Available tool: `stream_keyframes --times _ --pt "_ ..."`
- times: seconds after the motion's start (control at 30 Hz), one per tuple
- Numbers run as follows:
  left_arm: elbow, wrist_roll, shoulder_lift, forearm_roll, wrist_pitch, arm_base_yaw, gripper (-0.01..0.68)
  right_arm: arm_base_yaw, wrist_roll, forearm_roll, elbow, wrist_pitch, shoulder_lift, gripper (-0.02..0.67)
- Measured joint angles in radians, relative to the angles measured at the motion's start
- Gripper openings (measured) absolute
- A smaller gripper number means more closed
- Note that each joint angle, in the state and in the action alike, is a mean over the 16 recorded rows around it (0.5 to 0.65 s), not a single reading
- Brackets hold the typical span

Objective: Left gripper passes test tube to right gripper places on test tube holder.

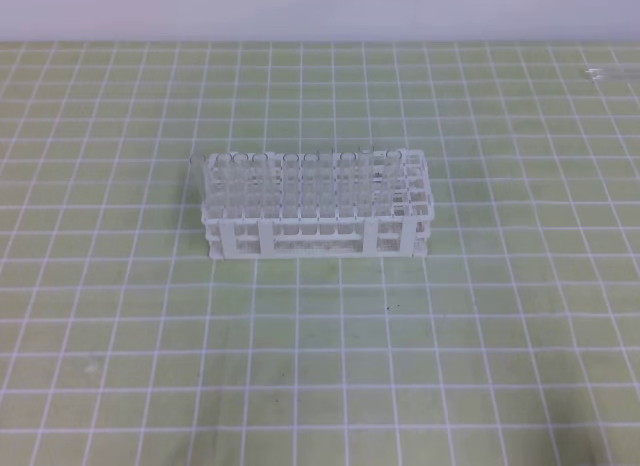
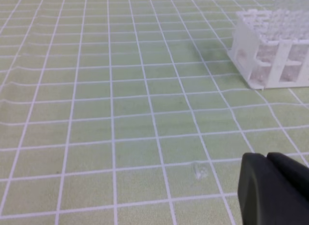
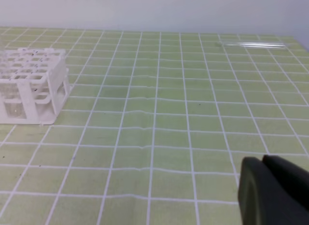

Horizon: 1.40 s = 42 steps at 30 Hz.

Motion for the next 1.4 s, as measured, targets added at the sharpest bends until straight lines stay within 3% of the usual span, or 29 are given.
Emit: stream_keyframes --times 1.4 --pt "0.0 0.0 -0.004 0.0 0.0 0.0 -0.002 0.0 0.0 0.0 0.0 0.0 0.002 -0.016"
